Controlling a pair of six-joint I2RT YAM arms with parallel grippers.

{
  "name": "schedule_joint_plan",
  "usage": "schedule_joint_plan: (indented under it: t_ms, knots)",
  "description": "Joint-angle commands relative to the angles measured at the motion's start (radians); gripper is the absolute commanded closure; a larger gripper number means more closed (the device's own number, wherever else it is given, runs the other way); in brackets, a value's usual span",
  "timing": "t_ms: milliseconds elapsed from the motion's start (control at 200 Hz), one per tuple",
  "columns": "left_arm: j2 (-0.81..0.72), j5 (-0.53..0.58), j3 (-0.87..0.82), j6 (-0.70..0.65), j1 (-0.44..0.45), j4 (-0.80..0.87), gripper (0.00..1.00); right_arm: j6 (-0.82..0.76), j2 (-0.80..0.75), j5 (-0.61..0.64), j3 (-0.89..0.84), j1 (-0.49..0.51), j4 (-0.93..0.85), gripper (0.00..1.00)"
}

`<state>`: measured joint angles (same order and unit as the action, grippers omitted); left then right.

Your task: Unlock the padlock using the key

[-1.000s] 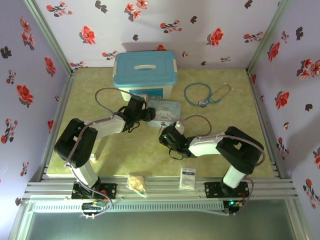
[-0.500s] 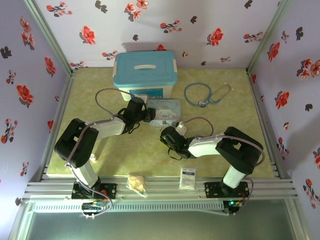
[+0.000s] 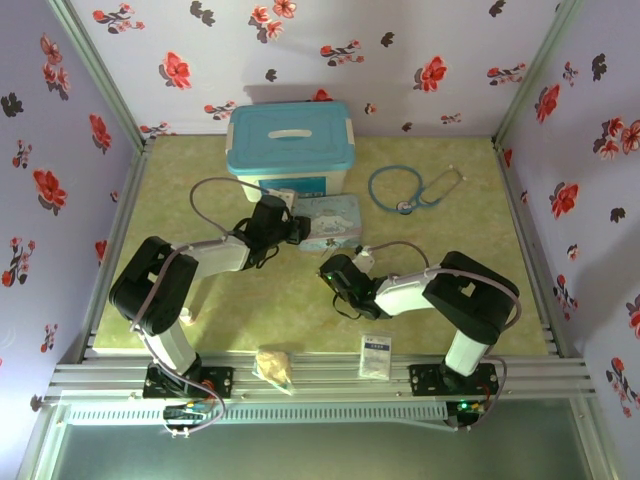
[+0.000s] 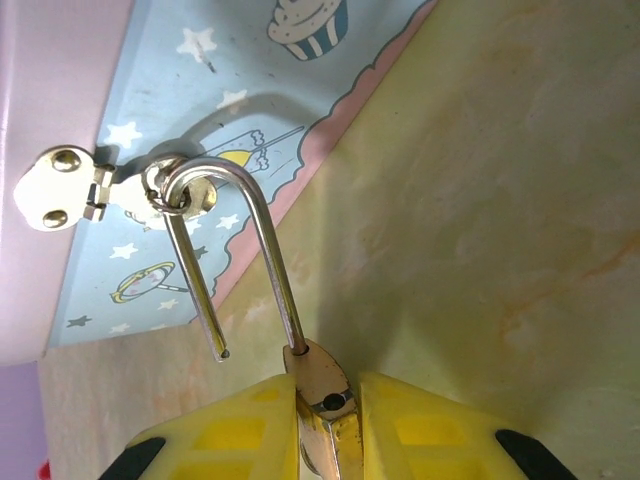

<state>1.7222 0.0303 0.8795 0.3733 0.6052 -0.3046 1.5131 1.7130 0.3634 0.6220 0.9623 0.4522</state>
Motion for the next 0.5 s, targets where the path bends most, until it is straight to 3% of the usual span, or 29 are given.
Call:
schedule_joint_plan:
  t_ms: [0, 200, 495]
  knots:
    - [0.046, 0.013, -0.048, -0.038, -0.025, 0.121, 0.49, 0.081, 0.027, 0.060, -0.005, -0.020, 0.034, 0.79]
    - [0.046, 0.012, -0.051, -0.041, -0.025, 0.116, 0.51, 0.072, 0.040, 0.056, -0.037, -0.048, 0.156, 0.79]
    - [0.061, 0.015, -0.059, -0.042, -0.036, 0.104, 0.52, 0.017, -0.041, 0.071, -0.041, -0.071, 0.079, 0.81]
